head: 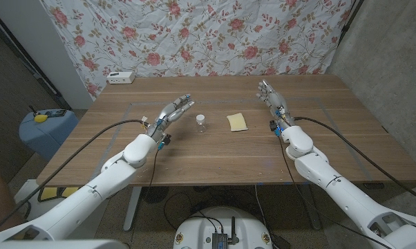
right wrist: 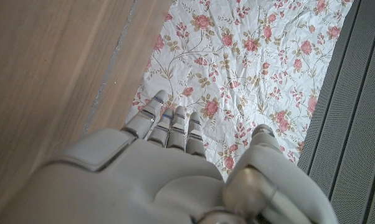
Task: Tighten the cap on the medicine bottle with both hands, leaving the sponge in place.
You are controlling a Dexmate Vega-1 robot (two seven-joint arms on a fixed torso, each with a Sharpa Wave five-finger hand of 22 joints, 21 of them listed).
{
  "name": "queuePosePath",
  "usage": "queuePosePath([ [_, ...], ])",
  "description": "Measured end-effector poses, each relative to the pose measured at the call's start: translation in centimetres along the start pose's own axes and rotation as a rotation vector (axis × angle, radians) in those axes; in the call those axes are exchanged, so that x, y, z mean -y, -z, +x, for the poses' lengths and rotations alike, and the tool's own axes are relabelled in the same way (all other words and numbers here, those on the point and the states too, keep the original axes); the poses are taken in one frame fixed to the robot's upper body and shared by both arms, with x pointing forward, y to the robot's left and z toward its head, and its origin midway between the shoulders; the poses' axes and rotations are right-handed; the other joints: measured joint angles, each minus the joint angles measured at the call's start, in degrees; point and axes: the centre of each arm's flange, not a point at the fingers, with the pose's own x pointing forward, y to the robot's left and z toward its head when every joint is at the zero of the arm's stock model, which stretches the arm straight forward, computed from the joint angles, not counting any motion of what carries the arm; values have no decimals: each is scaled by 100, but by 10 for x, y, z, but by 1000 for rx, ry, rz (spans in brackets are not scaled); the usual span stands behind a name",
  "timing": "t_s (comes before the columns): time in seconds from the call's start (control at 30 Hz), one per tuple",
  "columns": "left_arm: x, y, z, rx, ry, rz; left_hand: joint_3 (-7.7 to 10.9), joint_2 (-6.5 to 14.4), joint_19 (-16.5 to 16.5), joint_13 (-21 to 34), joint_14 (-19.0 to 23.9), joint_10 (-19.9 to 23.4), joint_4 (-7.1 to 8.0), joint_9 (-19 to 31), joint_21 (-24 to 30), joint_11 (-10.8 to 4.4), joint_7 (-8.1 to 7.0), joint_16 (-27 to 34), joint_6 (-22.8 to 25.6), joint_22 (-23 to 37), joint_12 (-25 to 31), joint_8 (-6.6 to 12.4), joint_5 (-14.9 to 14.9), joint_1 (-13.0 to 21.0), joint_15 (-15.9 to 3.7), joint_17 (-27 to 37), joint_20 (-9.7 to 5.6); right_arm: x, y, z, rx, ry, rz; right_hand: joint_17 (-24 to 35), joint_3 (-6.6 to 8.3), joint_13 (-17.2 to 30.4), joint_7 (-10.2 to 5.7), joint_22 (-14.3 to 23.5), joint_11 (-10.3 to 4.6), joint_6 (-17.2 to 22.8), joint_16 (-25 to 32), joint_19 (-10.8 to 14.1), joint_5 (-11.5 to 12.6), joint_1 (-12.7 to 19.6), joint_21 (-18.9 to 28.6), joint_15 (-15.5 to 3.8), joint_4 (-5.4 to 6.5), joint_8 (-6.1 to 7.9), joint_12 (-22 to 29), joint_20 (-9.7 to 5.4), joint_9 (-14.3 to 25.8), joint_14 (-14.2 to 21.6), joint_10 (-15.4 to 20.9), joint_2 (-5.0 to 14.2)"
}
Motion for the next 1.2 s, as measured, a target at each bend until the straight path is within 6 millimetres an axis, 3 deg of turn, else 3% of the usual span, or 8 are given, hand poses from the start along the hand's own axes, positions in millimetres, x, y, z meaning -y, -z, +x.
queuePosePath([
  [0.13,-2,1,4,13,-7,-21,103,253,153,0,4,-81,102,-8,44,122,145,0,-22,-5,0,-21,-35,-126,104,-7,-136,4,2,-1,-5,2,12,0,-22,0,-32,0,-27,-175,0,-56,0,-104,0,0,22,-11,0,0,0,-99,-119,0],
  [0.23,-2,2,7,21,-18,-38,136,310,256,0,22,-110,136,-8,44,151,177,0,-53,-16,0,-21,-35,-169,122,-7,-209,7,5,-1,-9,4,25,0,-21,0,-70,0,-46,-218,0,-121,0,-128,0,-22,68,-11,0,4,0,-140,-200,20],
  [0.53,0,3,16,26,-59,-92,221,385,387,0,-9,-212,220,-7,44,314,415,0,-148,-15,0,-44,-35,-245,214,-7,-201,18,12,-1,-17,9,76,-1,-74,0,-12,0,-83,-422,0,-261,44,-294,0,5,159,-11,0,1,0,-245,-306,37],
  [1.0,15,14,32,-7,-107,-180,404,474,400,-1,-177,-528,451,-7,24,505,609,-1,-348,-6,-29,-44,-34,-518,340,9,-246,40,23,5,-30,10,135,26,-91,0,-20,0,-170,-635,0,-654,44,-512,-22,-2,314,-11,0,5,0,-426,-467,1],
  [1.2,20,19,32,-28,-124,-208,451,451,281,-1,-333,-692,546,-6,-24,557,603,-29,-443,0,-29,-44,-34,-707,353,8,-321,48,26,7,-36,11,154,25,-115,0,-10,0,-138,-752,0,-722,89,-603,-22,-12,385,-11,0,12,-10,-477,-519,-34],
])
